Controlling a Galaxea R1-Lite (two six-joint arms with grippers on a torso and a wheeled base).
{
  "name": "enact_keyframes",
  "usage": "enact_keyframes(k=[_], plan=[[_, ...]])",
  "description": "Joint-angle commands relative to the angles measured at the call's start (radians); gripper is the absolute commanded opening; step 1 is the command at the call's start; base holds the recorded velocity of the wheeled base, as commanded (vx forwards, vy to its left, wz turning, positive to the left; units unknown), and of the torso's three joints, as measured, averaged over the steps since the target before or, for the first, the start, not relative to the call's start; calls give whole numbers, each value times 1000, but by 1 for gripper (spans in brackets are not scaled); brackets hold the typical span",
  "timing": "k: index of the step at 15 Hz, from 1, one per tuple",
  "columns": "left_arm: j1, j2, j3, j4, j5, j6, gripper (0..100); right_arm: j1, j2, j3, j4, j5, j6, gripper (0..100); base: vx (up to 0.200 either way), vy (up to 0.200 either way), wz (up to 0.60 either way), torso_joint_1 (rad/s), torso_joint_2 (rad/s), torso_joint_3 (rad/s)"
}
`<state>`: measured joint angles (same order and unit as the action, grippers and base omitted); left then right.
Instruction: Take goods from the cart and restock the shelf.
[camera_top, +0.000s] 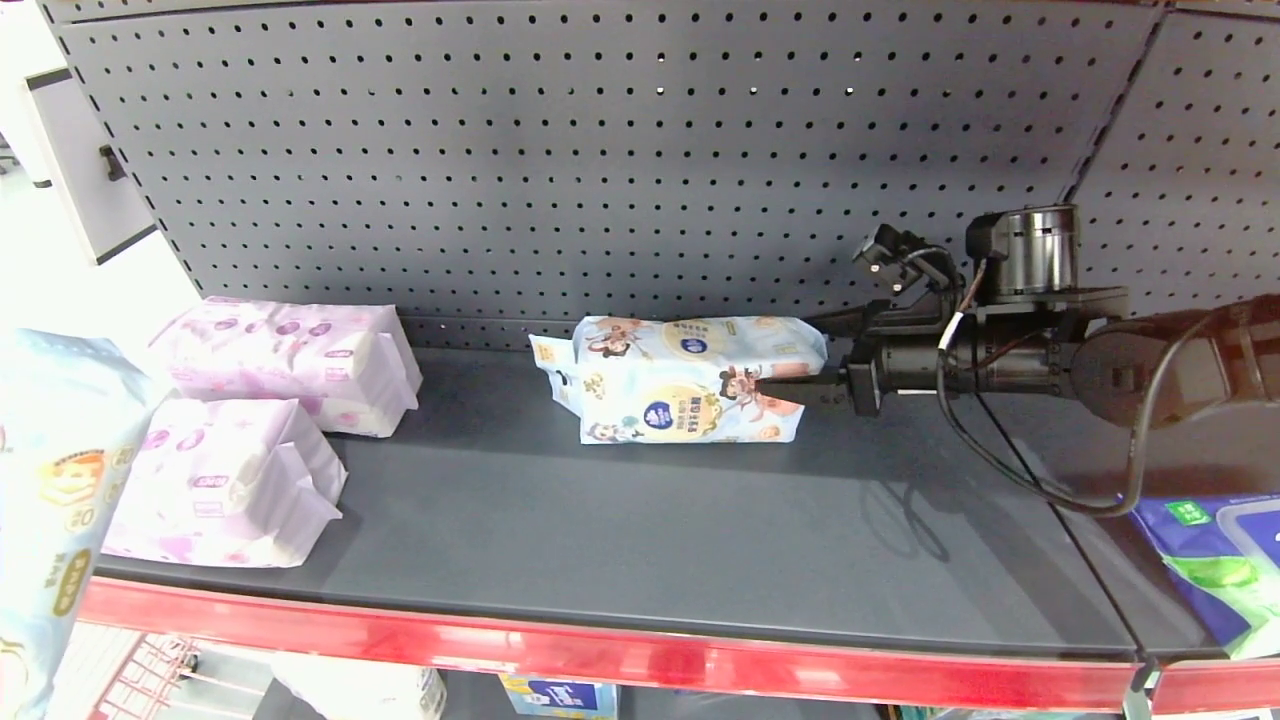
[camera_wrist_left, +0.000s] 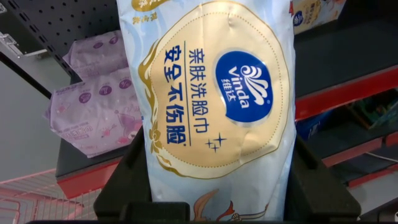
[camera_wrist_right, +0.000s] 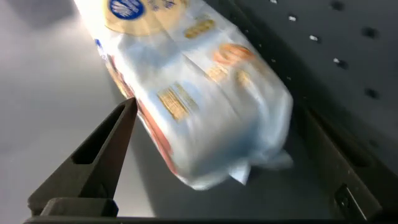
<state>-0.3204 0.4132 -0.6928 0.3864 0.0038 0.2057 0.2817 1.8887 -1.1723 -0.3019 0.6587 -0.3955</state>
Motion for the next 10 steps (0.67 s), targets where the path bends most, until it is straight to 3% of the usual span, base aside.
enact_keyframes(k=[1, 10], plan=[[0, 1, 1, 0, 1, 0, 0, 16, 15, -10, 0, 1, 0, 100, 0, 0, 0, 0, 0, 0], [0, 9, 2, 0, 1, 0, 0, 42, 69, -40, -2, -5, 3, 100, 0, 0, 0, 0, 0, 0]])
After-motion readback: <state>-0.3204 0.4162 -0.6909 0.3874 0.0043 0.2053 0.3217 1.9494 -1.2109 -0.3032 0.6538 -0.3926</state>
